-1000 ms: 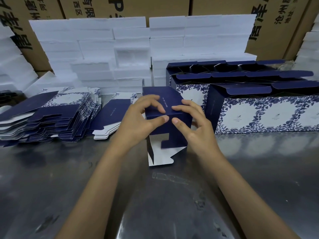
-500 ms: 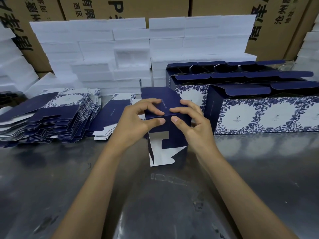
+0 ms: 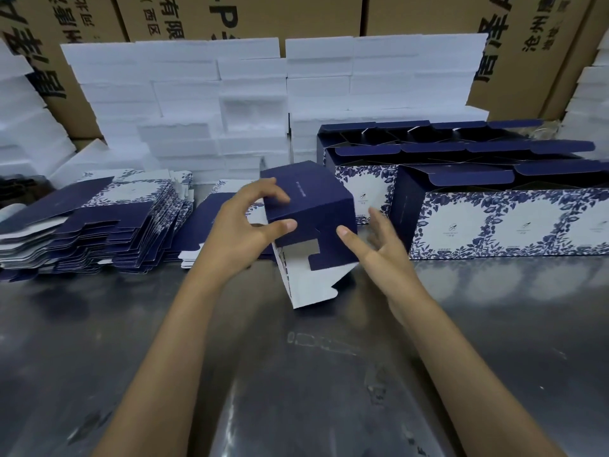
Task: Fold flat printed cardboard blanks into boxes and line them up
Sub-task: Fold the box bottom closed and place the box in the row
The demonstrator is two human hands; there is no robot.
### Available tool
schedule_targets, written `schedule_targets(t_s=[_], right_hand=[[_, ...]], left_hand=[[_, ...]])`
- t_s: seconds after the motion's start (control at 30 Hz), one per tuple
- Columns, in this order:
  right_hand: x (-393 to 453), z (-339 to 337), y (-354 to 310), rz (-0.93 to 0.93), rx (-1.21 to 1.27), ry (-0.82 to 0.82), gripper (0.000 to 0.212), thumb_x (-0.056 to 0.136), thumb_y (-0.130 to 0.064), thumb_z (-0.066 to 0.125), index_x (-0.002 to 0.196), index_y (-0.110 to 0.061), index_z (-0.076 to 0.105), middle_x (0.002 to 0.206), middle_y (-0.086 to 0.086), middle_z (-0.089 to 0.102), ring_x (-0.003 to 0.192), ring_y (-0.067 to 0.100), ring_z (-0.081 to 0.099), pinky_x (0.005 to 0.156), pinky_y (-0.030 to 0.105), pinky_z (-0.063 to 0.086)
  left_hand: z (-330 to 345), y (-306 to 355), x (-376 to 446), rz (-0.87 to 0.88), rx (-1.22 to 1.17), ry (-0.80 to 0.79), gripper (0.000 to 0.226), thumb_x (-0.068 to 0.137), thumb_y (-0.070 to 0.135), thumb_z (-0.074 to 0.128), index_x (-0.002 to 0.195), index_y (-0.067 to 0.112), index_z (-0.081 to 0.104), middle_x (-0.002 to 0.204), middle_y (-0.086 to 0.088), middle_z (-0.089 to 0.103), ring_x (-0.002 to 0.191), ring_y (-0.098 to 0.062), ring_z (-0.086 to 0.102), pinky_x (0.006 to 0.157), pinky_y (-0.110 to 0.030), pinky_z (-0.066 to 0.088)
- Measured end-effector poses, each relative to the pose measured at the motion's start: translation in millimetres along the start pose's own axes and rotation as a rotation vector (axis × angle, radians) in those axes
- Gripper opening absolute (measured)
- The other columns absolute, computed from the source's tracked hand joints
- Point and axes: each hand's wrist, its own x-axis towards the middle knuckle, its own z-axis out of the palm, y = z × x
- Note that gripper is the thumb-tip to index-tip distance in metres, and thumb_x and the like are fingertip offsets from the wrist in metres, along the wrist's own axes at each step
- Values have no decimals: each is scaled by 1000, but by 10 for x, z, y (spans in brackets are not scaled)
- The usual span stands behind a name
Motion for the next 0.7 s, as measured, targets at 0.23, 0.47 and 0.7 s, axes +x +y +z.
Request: schedule_targets(t_s=[0.23,0.47,0.7], right_hand=[[-73,124,8,-34,-100,-157,22,98,-63,50,116,-59,61,119,-38,63,126,-12,51,106,20,38],[-70,108,-56,-198,236,-308,52,85,-78,49,135,-65,50,158,-22,40,149,2,32,125,49,25],[-5,-35,-98,-325,425,-174,43,84,-35,57,123,-36,74,148,-25,52,139,-6,44,110,25,42]], left_hand=[[-245,-31,6,-135,-55,42,63,73,55,77,128,56,47,128,14,56,109,3,61,86,-27,50],[-146,2,35,-342,-256,25,33,79,81,45,108,65,47,139,1,53,125,-28,57,90,-44,57],[-72,-54,43,-540,-315,-62,36,100,47,47,93,29,77,99,-16,76,85,-32,75,63,-38,61]])
